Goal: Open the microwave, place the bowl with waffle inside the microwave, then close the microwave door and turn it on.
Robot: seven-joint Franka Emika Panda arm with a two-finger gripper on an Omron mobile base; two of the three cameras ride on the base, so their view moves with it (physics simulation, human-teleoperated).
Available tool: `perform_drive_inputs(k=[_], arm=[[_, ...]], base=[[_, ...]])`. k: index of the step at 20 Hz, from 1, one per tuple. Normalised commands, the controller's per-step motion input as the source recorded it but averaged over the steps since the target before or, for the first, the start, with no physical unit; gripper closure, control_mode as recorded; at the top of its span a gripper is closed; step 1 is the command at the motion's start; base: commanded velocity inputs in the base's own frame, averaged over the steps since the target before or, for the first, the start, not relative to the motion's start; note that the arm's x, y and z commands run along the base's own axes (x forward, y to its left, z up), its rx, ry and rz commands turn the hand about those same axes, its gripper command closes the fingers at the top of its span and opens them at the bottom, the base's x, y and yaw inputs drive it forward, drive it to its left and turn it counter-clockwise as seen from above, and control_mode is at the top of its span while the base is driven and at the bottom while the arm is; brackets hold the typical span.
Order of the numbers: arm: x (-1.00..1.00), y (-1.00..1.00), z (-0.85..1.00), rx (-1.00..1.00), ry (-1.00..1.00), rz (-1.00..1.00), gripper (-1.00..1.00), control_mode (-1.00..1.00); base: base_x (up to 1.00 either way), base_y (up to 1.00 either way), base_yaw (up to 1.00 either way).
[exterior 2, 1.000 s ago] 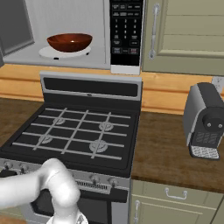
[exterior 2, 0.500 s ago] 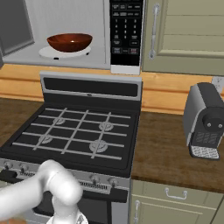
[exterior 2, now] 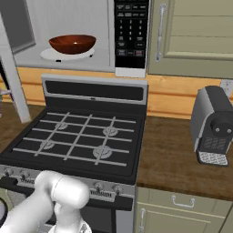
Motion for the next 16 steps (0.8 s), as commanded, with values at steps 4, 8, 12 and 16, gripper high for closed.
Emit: perform_drive_inputs(k=[4,8,12,16], arm=[[0.92,-1.00,0.44,0.00,-0.08,0.07,-1.00,-1.00],[1.00,-1.00,0.33,0.00,-0.04,0.11,-1.00,-1.00],[1.00,-0.96,0.31,0.00,-0.05,0.14,-1.00,-1.00],[1.00,-0.81,0.26,0.00,-0.02,0.16,-1.00,-1.00]], base=[[0.00,0.00,0.00],[0.00,0.00,0.00],[0.00,0.00,0.00],[0.00,0.00,0.00]])
